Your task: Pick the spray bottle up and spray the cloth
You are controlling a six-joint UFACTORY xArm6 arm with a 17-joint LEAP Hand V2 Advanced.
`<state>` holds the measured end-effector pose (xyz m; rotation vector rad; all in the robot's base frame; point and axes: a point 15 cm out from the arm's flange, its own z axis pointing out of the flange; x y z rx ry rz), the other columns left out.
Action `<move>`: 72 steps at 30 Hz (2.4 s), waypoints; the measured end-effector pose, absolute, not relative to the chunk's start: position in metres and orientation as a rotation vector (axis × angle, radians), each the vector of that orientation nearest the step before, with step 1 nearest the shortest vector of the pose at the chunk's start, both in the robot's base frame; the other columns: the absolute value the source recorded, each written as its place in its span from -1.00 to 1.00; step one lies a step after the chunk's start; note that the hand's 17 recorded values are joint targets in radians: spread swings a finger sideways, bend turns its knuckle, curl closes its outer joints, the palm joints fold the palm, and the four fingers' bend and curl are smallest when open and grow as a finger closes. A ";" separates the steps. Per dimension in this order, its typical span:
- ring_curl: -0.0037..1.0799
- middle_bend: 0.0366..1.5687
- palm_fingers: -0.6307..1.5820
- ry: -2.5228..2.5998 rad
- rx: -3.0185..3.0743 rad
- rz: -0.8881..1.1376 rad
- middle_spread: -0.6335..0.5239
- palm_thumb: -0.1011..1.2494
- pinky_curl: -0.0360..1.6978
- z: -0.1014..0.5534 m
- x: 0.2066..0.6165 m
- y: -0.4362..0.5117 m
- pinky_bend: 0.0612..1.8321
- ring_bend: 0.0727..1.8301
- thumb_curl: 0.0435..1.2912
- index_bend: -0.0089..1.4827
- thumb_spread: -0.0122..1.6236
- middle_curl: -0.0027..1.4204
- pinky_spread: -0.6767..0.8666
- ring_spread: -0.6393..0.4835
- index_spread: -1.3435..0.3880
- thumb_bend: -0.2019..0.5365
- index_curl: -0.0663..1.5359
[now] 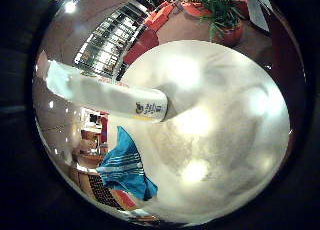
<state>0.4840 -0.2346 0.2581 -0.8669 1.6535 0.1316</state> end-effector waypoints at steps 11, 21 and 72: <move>-0.44 -0.44 0.01 1.660 -0.929 0.168 0.19 0.10 -0.67 0.260 0.524 -0.193 -0.44 -0.23 -0.55 -0.77 0.30 -0.43 0.30 0.28 0.42 -0.47 -0.57; -0.06 0.29 0.78 1.668 -0.858 0.273 -0.16 0.57 -0.42 0.267 0.540 -0.162 0.20 0.22 -0.26 -0.06 0.12 -0.08 -0.48 -0.21 0.18 -0.47 -0.21; 0.32 0.81 0.59 2.164 -2.617 -0.096 -0.07 0.65 0.53 0.419 0.433 0.018 0.14 0.51 0.12 0.55 0.18 -0.07 -0.35 -0.23 0.31 -0.50 0.03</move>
